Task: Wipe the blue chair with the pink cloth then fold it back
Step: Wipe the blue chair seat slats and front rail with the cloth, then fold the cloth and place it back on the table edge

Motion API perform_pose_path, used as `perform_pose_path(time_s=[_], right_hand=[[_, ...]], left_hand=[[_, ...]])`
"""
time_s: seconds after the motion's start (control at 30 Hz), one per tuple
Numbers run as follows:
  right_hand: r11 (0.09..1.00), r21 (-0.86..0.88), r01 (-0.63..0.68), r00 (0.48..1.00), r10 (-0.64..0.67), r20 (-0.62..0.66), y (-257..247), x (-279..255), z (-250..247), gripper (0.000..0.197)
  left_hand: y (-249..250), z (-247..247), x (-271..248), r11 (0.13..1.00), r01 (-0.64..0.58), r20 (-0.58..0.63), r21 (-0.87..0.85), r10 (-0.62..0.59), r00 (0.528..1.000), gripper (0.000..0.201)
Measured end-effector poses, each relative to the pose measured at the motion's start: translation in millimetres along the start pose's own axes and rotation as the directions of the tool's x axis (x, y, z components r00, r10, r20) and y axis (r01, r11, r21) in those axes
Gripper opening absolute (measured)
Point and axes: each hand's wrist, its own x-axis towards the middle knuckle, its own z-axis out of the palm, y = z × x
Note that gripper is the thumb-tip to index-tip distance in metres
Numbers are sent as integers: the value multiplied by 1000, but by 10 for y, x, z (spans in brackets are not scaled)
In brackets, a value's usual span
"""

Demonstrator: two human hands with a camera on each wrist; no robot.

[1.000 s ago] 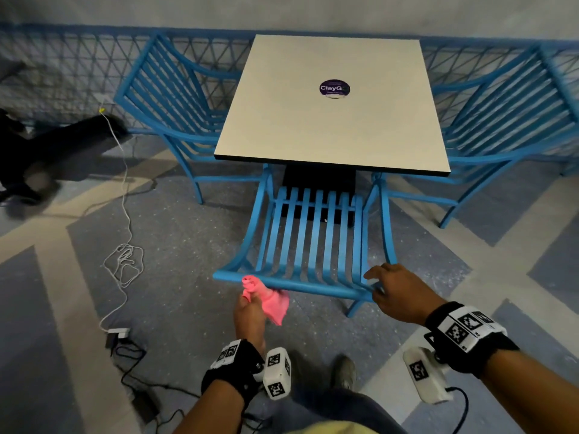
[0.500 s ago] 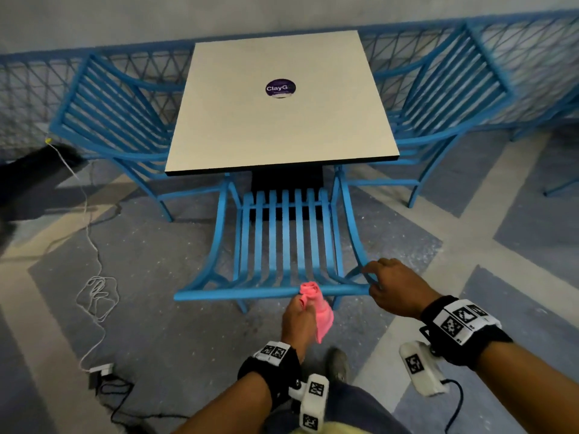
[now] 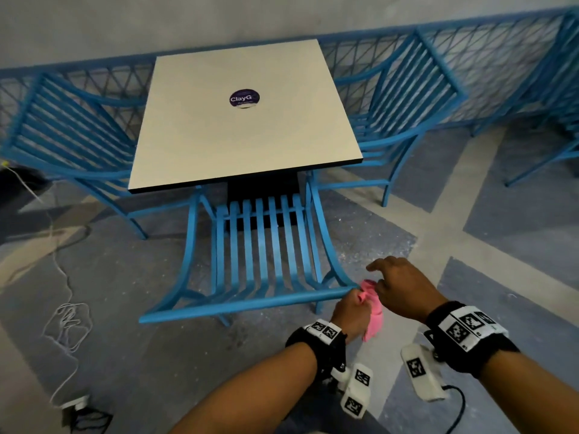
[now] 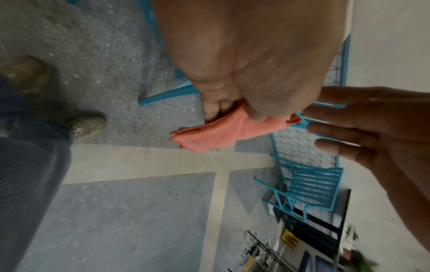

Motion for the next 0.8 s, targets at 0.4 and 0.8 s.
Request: perform_pose_path(time_s=[0.4, 0.8], right_hand=[[964, 153, 218, 973, -227, 45, -251, 44, -271, 47], [868, 362, 340, 920, -387, 65, -1189, 209, -655, 35]], left_hand=[[221, -1046, -154, 947, -226, 84, 229, 212, 974, 20], [233, -2157, -780, 951, -256, 72, -170, 271, 960, 28]])
